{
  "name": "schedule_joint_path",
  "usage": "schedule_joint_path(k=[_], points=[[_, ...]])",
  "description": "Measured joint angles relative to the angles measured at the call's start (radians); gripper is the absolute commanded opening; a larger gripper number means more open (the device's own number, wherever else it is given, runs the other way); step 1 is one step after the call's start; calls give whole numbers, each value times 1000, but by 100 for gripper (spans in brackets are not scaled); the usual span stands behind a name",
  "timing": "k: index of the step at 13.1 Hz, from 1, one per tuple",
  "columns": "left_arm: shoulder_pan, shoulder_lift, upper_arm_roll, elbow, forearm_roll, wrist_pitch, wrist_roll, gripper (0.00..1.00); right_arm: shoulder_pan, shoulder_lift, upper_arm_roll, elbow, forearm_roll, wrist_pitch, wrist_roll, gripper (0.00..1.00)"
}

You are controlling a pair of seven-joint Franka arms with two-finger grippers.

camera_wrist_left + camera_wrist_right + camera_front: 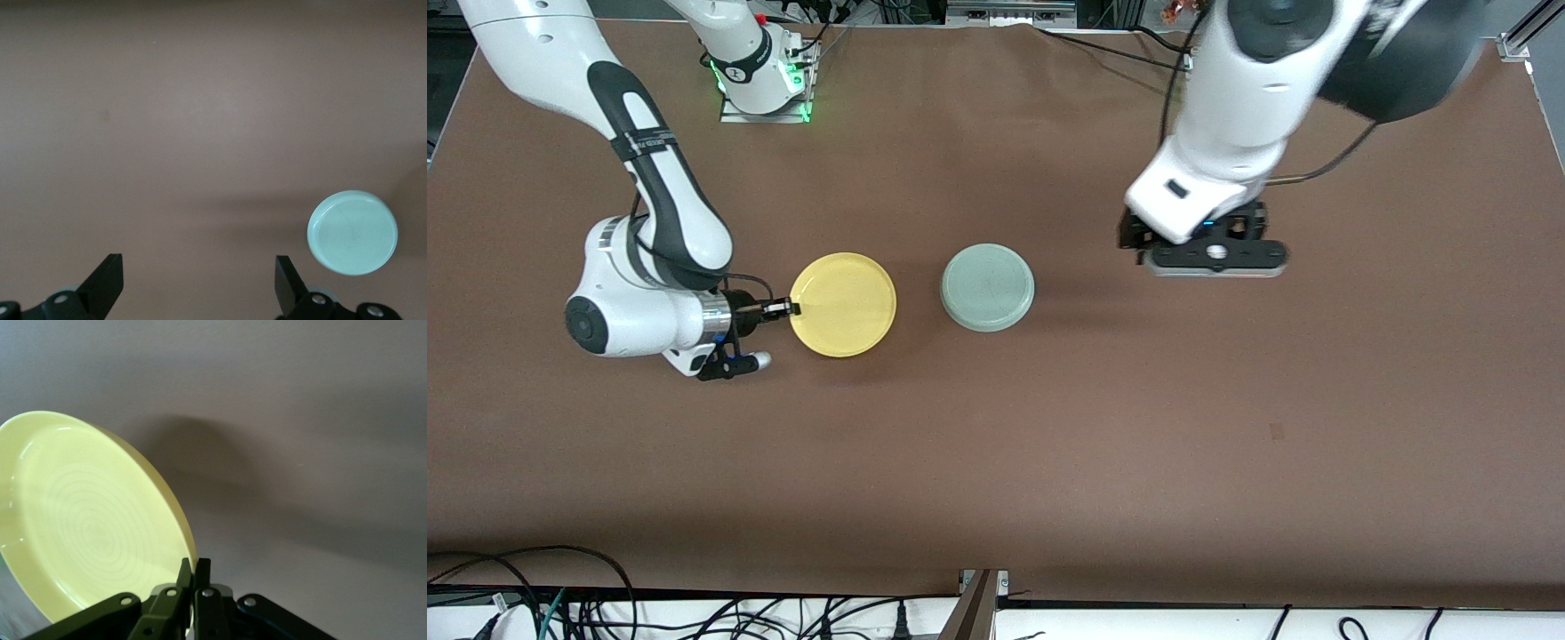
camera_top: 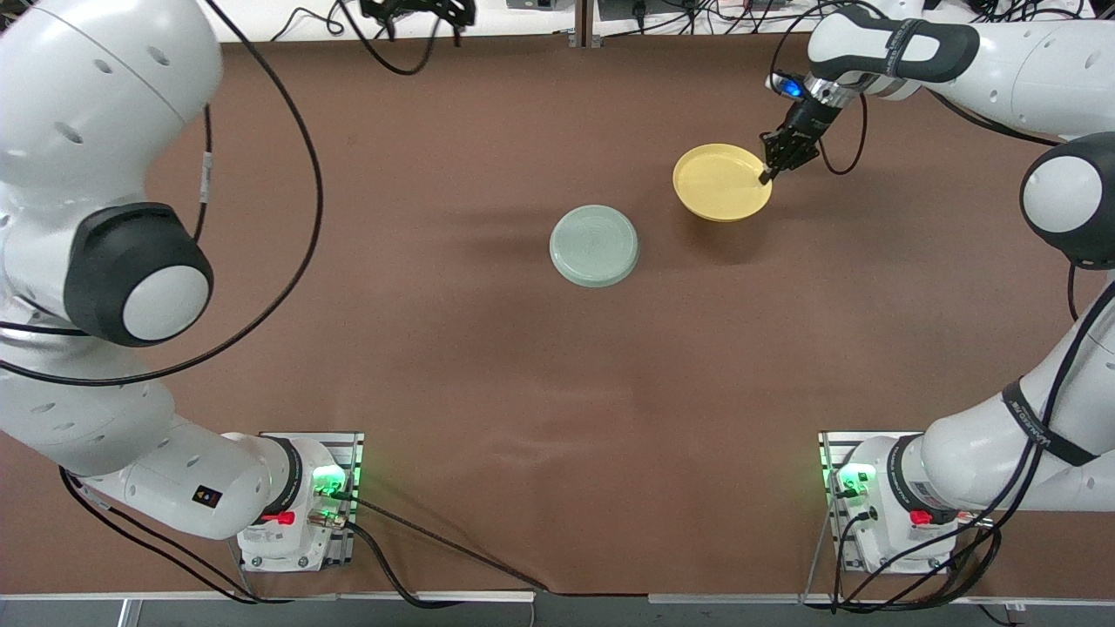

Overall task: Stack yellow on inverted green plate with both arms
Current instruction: 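Raise the left gripper away while the right gripper carries yellow toward green, then lower the yellow plate onto the inverted green plate with the right gripper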

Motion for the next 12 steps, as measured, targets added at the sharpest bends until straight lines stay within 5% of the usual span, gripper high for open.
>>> schedule_joint_path(k=[7, 12], points=[[295, -115, 8, -19, -90, -104, 372, 100, 112, -1, 74, -45, 1, 124, 269, 0], [327, -243, 57, -204, -91, -114, 408, 100, 299, -1, 77, -96, 2, 285, 484, 0]])
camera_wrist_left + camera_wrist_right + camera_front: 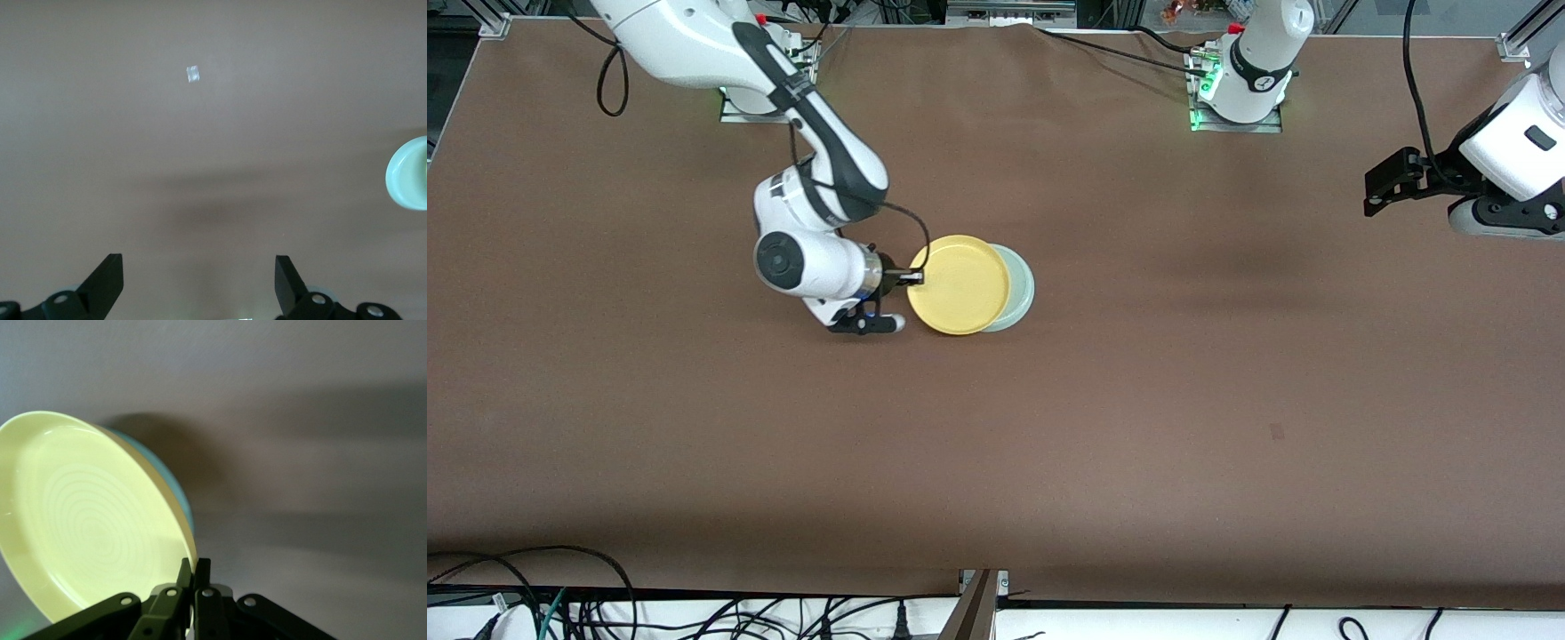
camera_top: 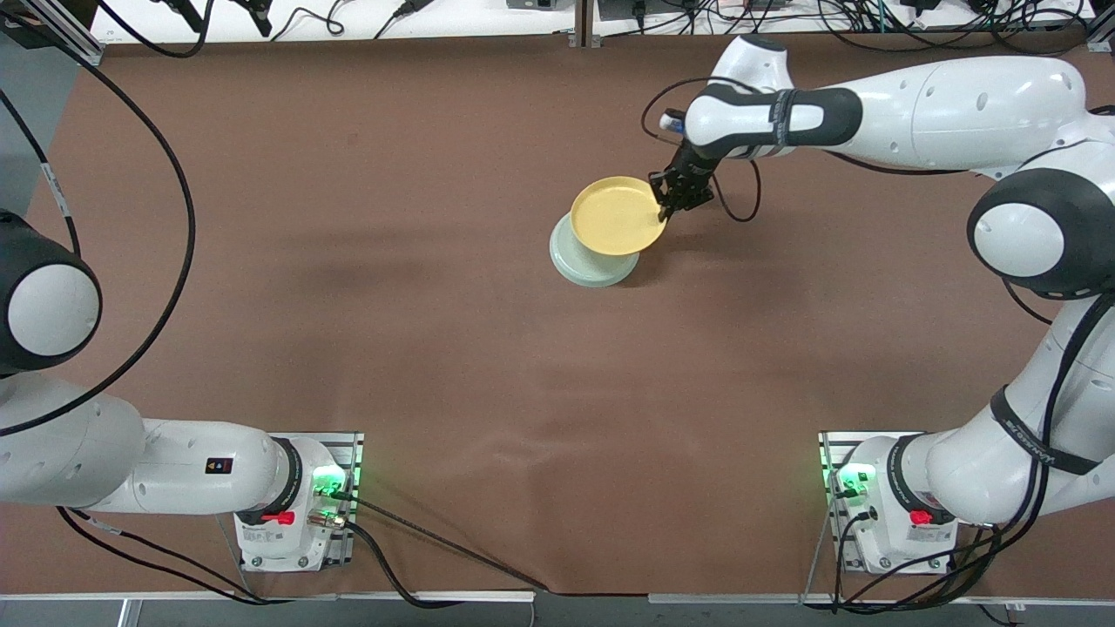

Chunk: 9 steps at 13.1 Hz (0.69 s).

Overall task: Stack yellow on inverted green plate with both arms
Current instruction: 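Lower the yellow plate onto the inverted green plate with the right gripper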

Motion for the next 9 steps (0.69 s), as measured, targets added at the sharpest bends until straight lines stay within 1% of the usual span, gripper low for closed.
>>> schedule_joint_path(k=[2, 4, 6, 9], points=[[0, -2, 3, -15, 0, 1, 0, 100, 59, 1, 1, -16, 0, 52, 75, 0], [1, 0, 3, -23, 0, 2, 0, 100, 89, 1, 0, -30, 0, 71, 111, 0], [14, 0, 4, -26, 0, 3, 0, 100, 90, 1, -1, -59, 0, 88, 114, 0], [63, 10, 8, -31, 0, 3, 0, 100, 92, 0, 3, -93, 0, 125, 114, 0]])
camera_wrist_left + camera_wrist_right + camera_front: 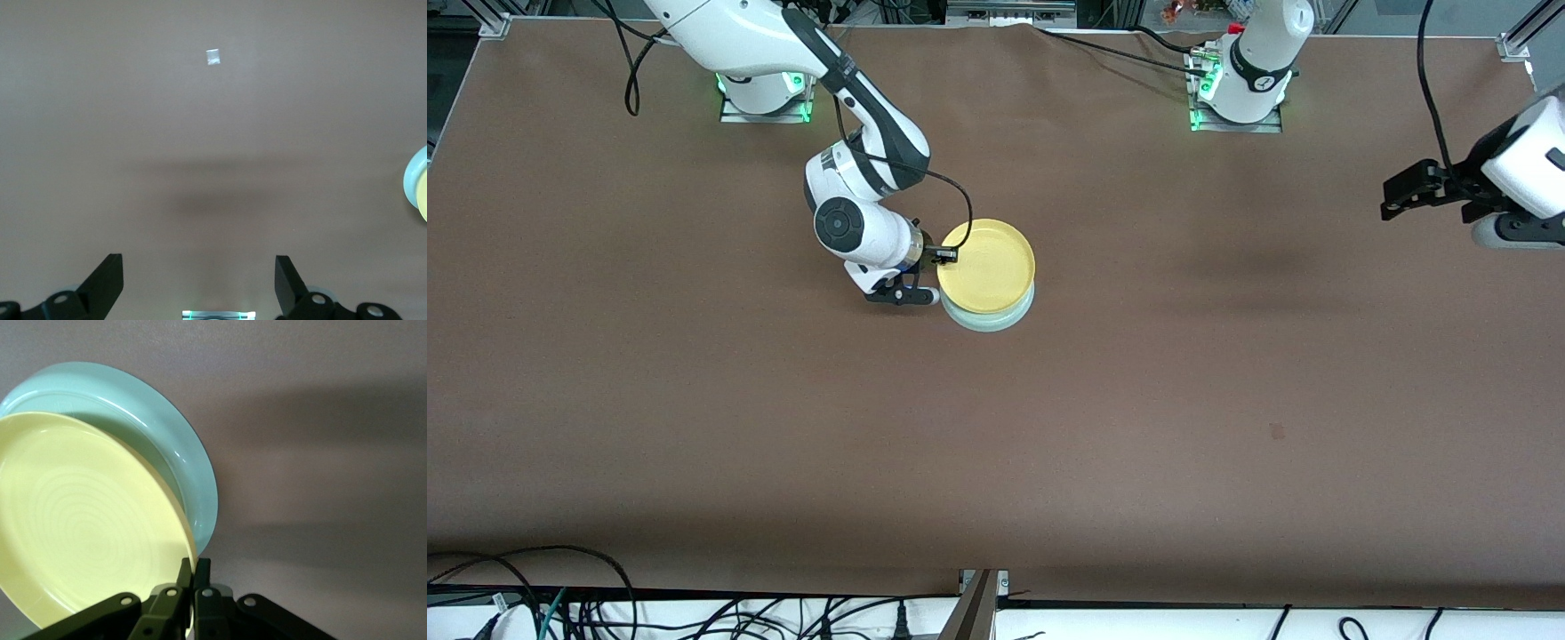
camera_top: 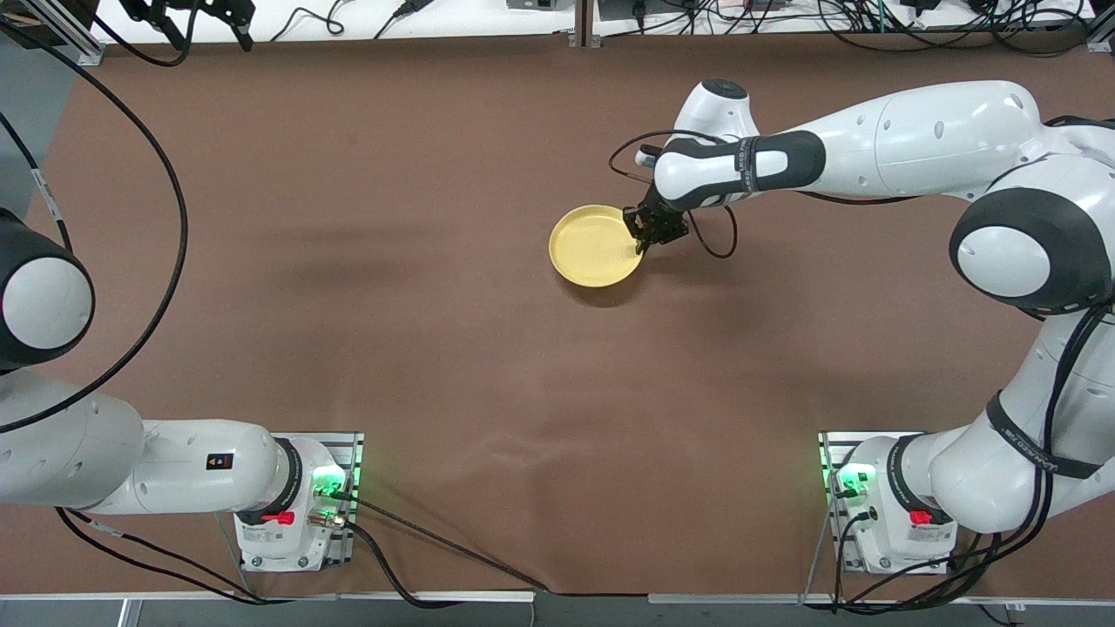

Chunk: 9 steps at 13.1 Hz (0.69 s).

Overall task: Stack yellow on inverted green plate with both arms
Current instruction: 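Lower the yellow plate onto the inverted green plate with the right gripper, then open the right gripper to release the yellow plate rim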

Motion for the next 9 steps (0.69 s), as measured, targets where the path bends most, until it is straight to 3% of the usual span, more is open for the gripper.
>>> schedule_joint_path(k=[9], points=[[7, 29, -9, 53, 3, 17, 0, 100, 30, 19, 3, -29, 2, 116, 2, 0]])
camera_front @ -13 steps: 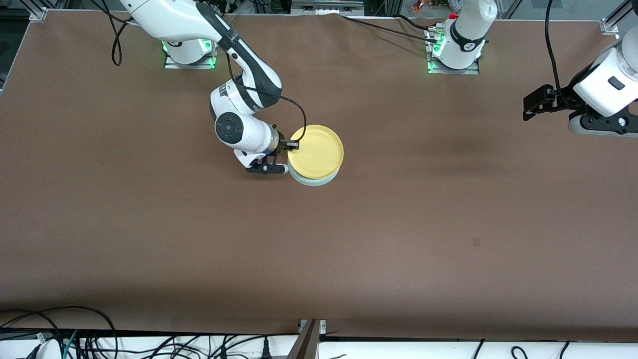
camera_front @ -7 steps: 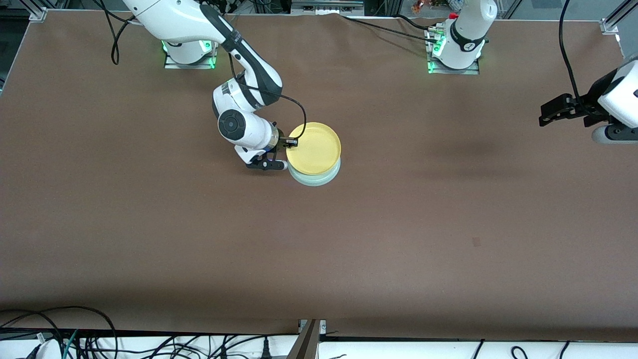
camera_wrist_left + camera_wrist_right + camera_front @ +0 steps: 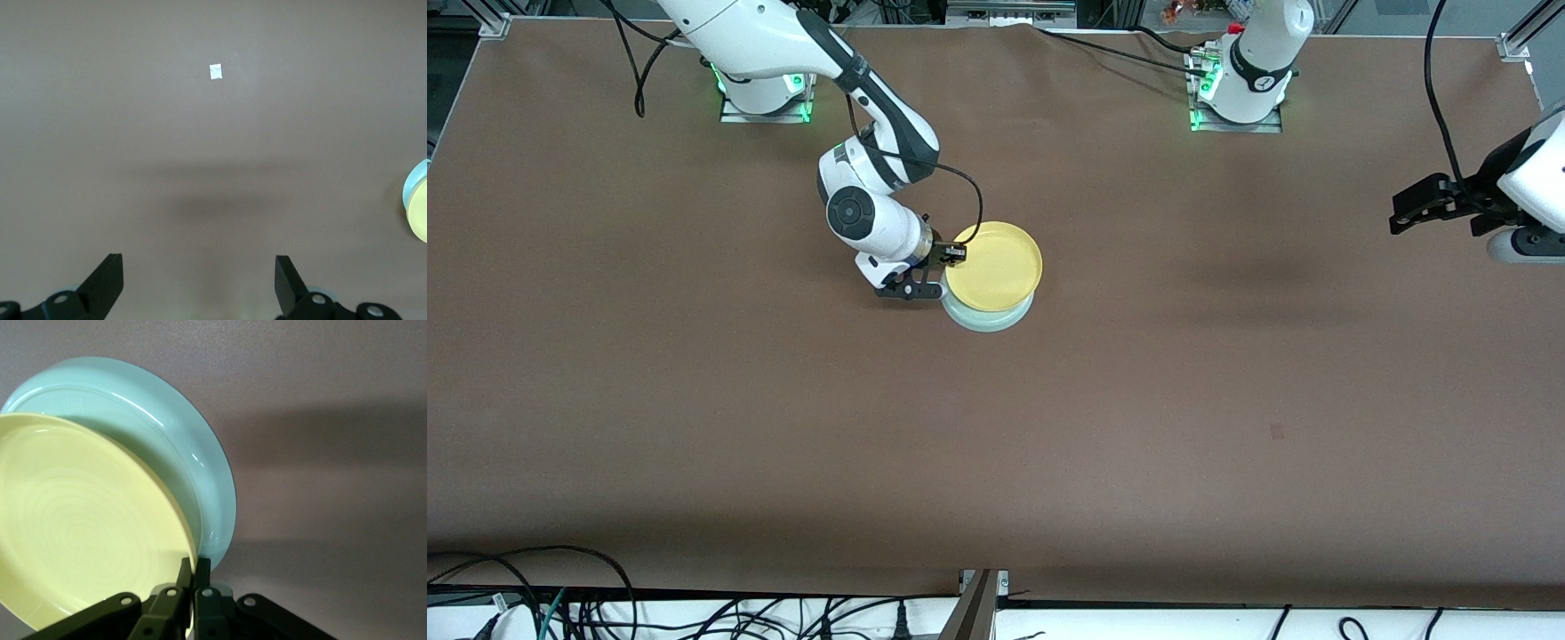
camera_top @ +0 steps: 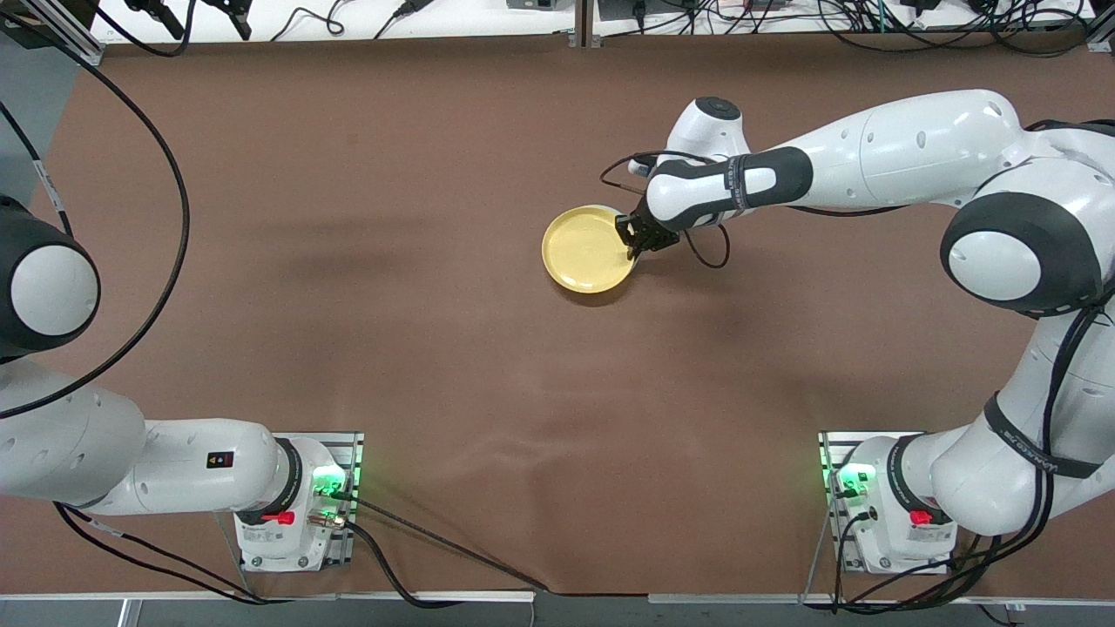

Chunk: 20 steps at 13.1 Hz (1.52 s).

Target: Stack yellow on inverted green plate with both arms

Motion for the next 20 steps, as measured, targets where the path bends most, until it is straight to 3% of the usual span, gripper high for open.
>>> schedule_joint_path(k=[12, 13, 14, 15, 18, 20], points=[[2, 9, 7, 12, 2, 30, 0, 100, -3, -3, -27, 3, 0, 16, 0, 0], [2, 12, 7, 12, 2, 40, 0, 100, -3, -3, -27, 3, 0, 17, 0, 11], [2, 14, 7, 13, 2, 46, 0, 100, -3, -3, -27, 3, 0, 17, 0, 84], [2, 16, 7, 14, 2, 50, 0, 100, -3, -1, -29, 3, 0, 20, 0, 100], [2, 19, 7, 17, 2, 67, 0, 100, -4, 0, -52, 10, 0, 22, -1, 100], [2, 20, 8, 19, 2, 67, 0, 100, -5, -19, -95, 69, -5, -74, -7, 100]])
